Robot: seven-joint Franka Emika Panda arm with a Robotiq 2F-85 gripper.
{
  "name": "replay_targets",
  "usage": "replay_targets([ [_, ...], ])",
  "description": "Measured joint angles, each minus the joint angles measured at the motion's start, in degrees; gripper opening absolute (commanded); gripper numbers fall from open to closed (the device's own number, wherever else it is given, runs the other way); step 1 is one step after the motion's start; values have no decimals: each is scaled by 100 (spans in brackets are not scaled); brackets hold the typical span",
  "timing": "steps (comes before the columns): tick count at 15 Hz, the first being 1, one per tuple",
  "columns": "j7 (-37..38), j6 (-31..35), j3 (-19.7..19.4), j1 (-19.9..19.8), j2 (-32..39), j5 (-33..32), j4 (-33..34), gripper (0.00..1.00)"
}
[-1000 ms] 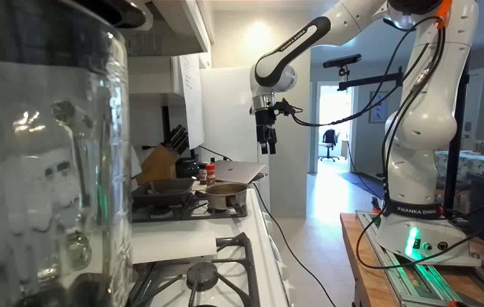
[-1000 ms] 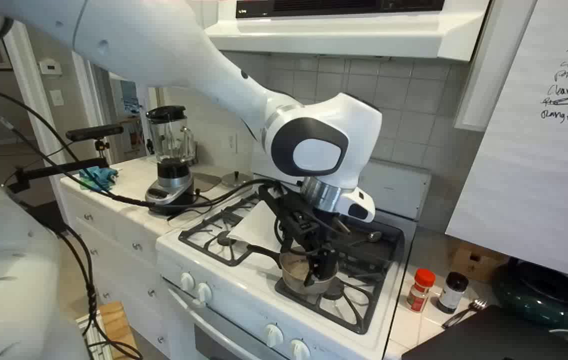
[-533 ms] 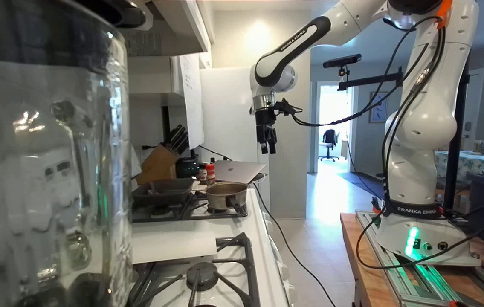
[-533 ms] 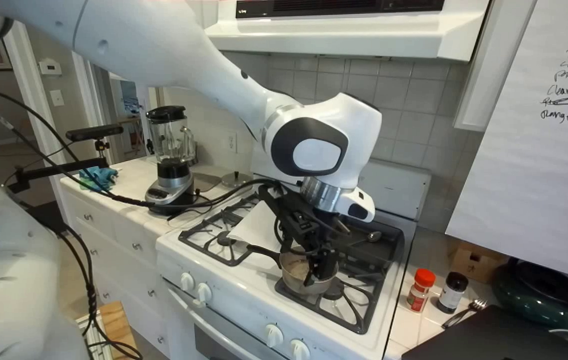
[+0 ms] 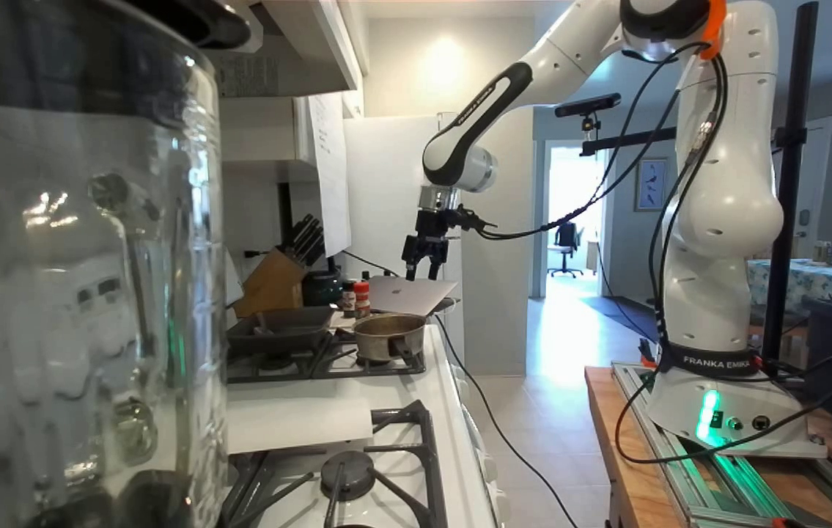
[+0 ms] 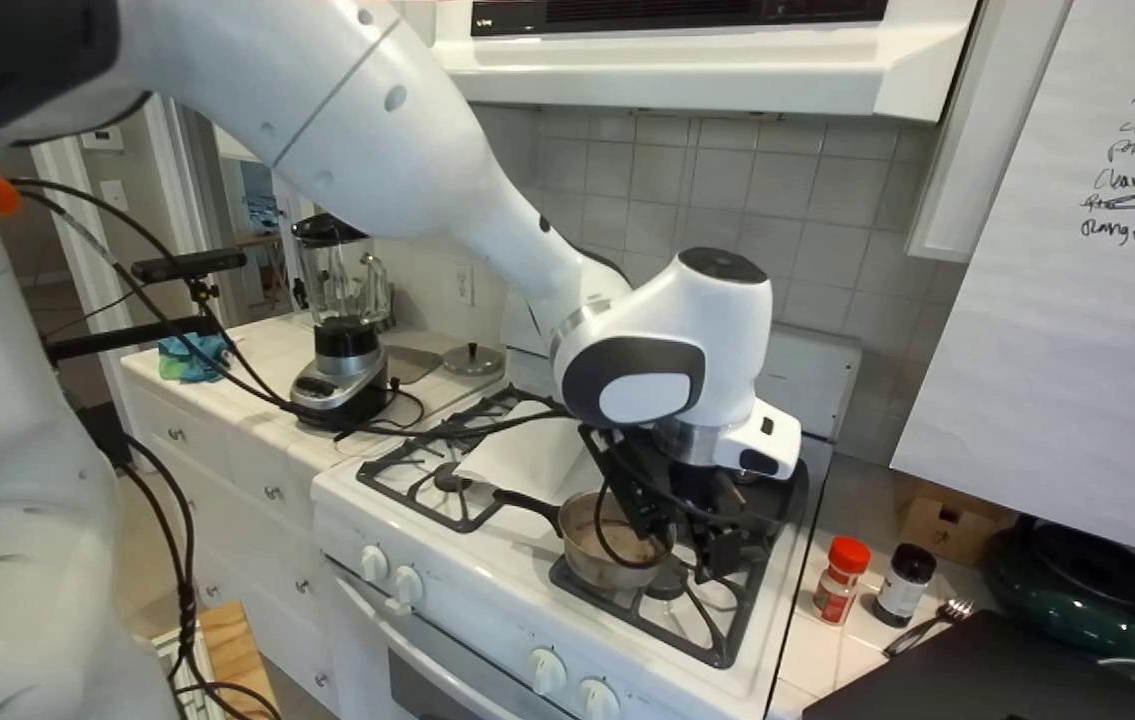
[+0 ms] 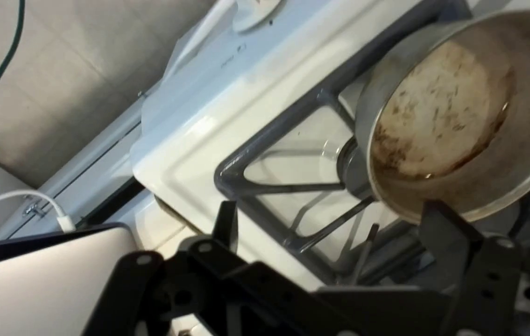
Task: Sprinkle some of the contents of the orange bottle into the grey tray
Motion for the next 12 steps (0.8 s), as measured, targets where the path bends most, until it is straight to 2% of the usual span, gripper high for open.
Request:
replay_targets([
  [2, -10, 954, 35, -17, 444, 343, 49, 100],
  [6, -52, 2299, 197, -86, 1270, 810, 337, 100],
  [9, -52, 2823, 234, -104, 1852, 873, 709, 100],
  [12, -52, 3007, 259, -138, 2340, 872, 1146, 100],
])
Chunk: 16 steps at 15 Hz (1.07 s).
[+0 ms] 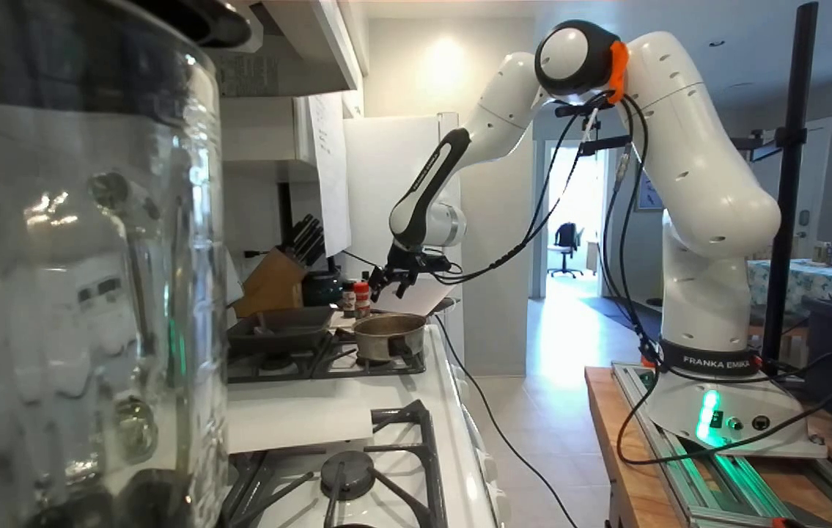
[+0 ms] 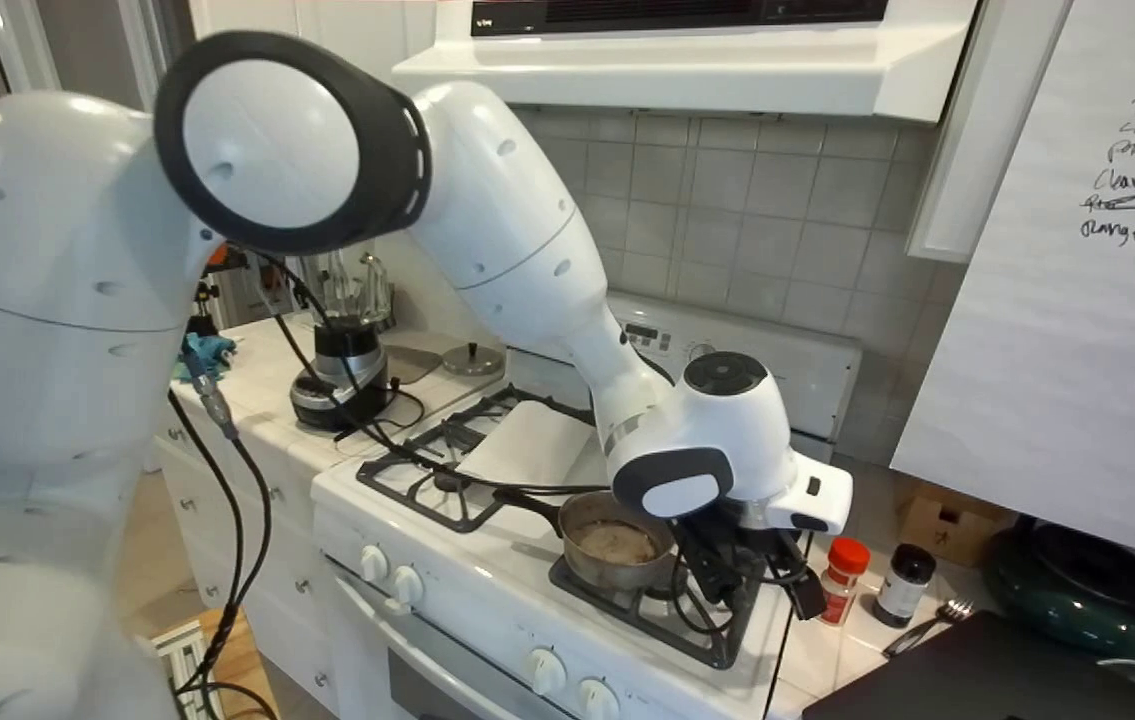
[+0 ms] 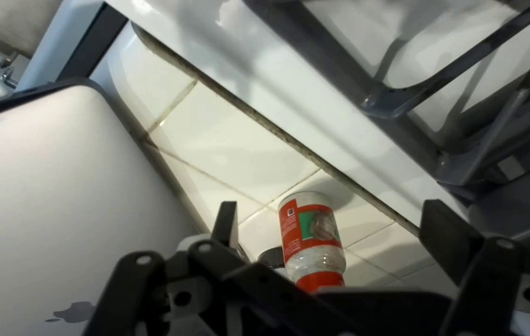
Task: Sprinkle some of the contents of the orange bottle into the grey tray
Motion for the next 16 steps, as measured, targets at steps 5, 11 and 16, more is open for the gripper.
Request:
replay_targets([
  [5, 250, 262, -59, -17, 672, -437, 663, 100],
  [11, 346, 294, -73, -28, 836, -626, 824, 100],
  [16, 423, 294, 2, -86, 836, -774, 848, 100],
])
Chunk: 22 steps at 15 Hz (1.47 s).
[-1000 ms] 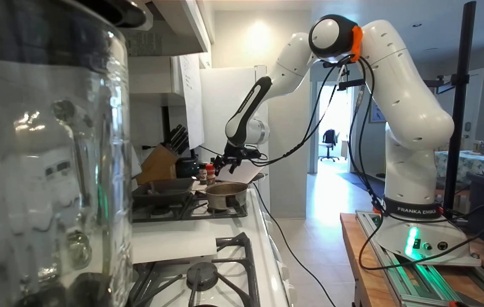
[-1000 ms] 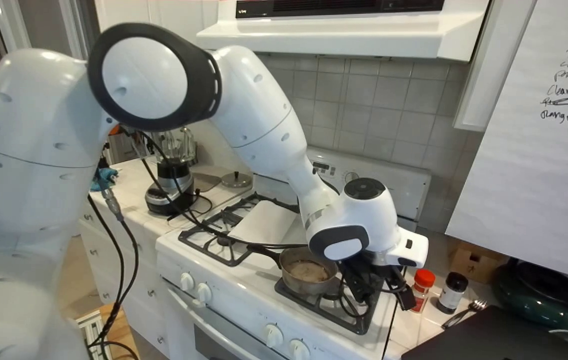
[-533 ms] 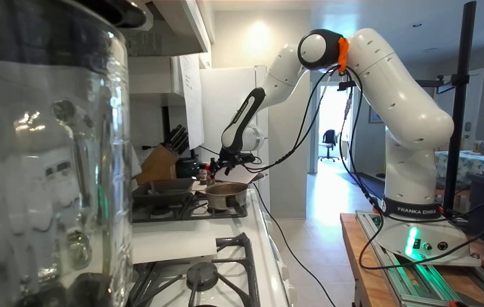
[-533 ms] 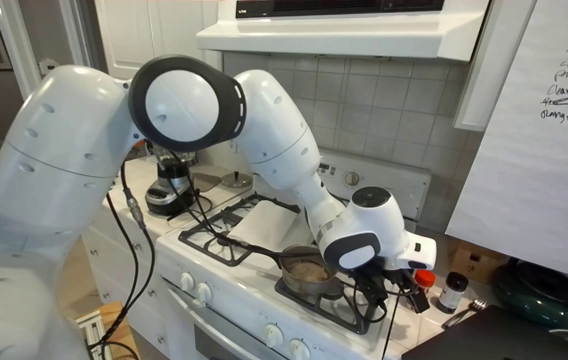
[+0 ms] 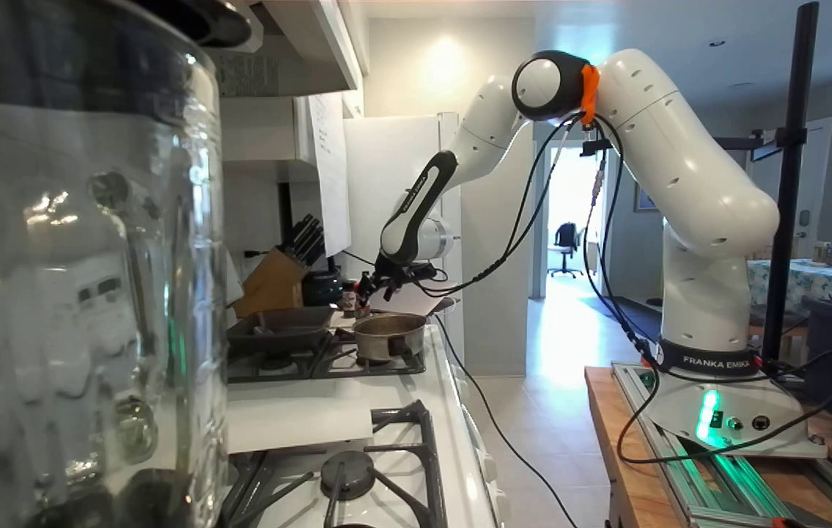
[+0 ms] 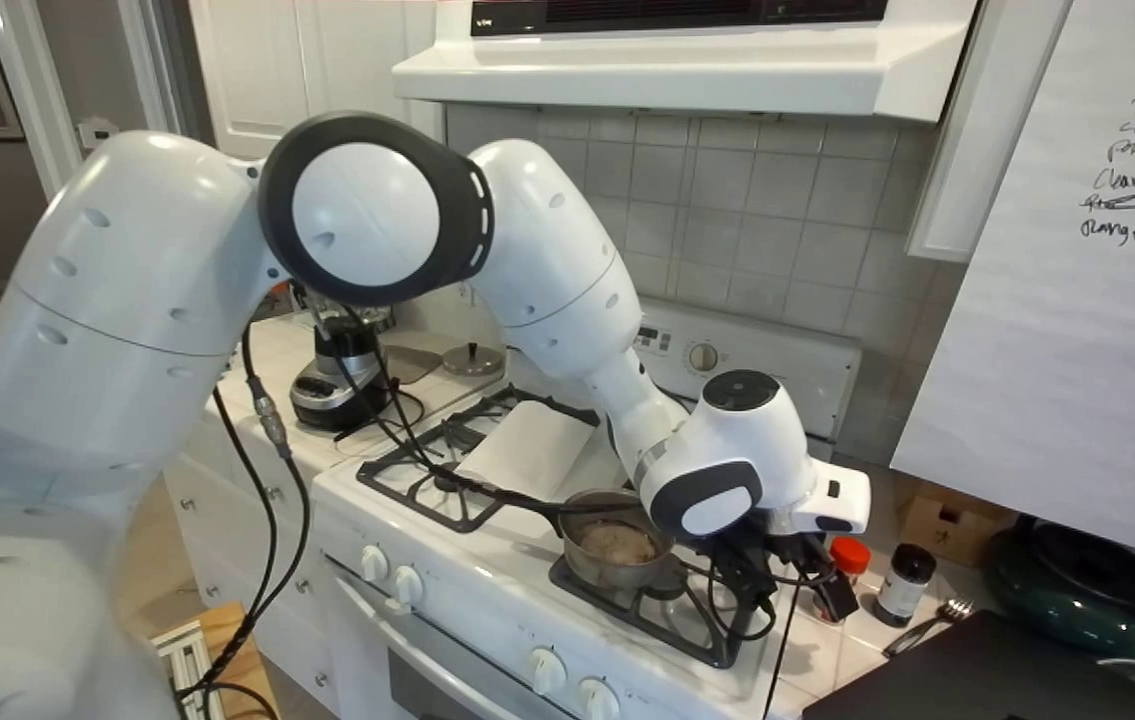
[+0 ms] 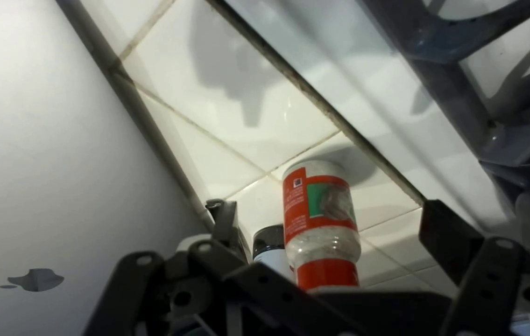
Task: Sprinkle some of the contents of the orange bottle into the grey tray
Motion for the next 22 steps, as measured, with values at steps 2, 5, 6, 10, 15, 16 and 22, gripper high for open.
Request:
replay_targets([
  [2, 13, 12, 1, -13, 12, -30, 29, 100],
  [5, 64, 34, 6, -54, 72, -40, 119, 100],
  [6, 85, 35, 14, -72, 108, -40, 163, 100],
  [10, 182, 144, 75, -151, 290, -40, 352, 100],
  [15, 261, 343, 170, -250, 542, -40, 601, 100],
  [16, 273, 370, 179, -256, 586, -40, 638, 100],
  [22, 293, 482, 228, -287, 792, -40, 828, 84],
])
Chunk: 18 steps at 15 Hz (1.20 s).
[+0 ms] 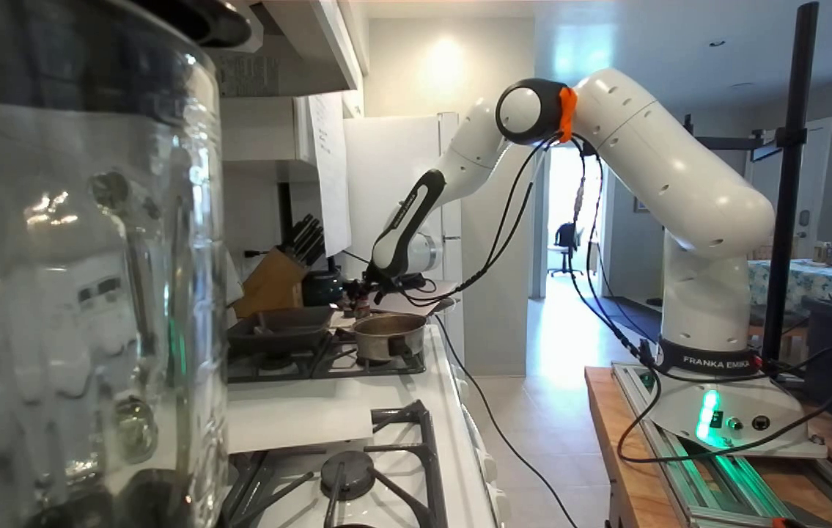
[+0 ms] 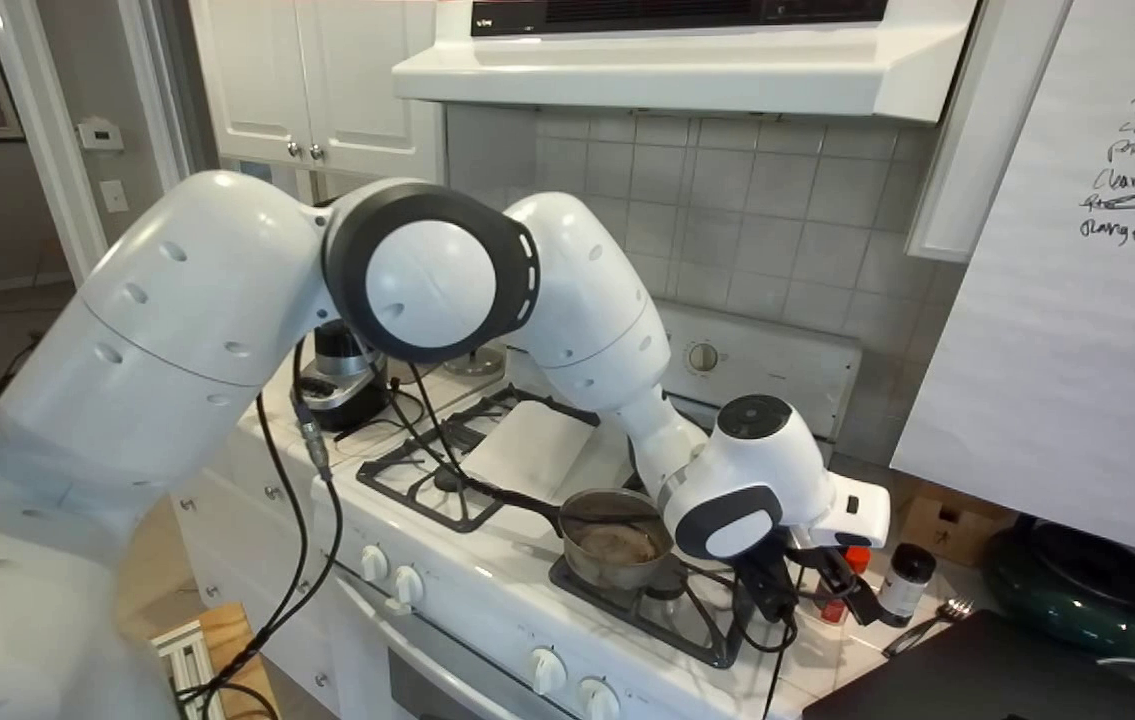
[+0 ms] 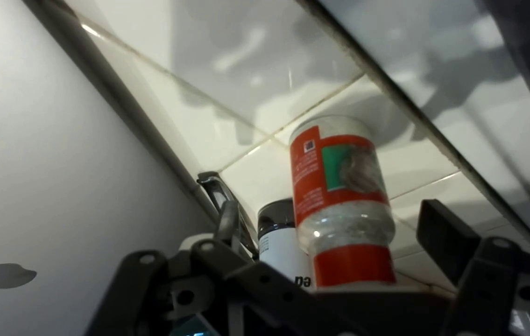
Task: Sprinkle some of the contents of the orange bottle into the grey tray
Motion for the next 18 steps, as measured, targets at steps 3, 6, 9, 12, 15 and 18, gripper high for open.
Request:
replay_targets([
  [3, 2, 4, 10, -1, 49, 0, 46, 78],
  [6, 2, 4, 16, 0, 87, 0, 70, 67],
  [9, 2, 5, 23, -1, 102, 0, 73, 39],
  [12, 2, 9, 45, -3, 105, 0, 75, 23],
  [15, 2, 17, 70, -1, 99, -34, 74, 23],
  [18, -118, -191, 52, 22, -72, -357, -21, 23],
])
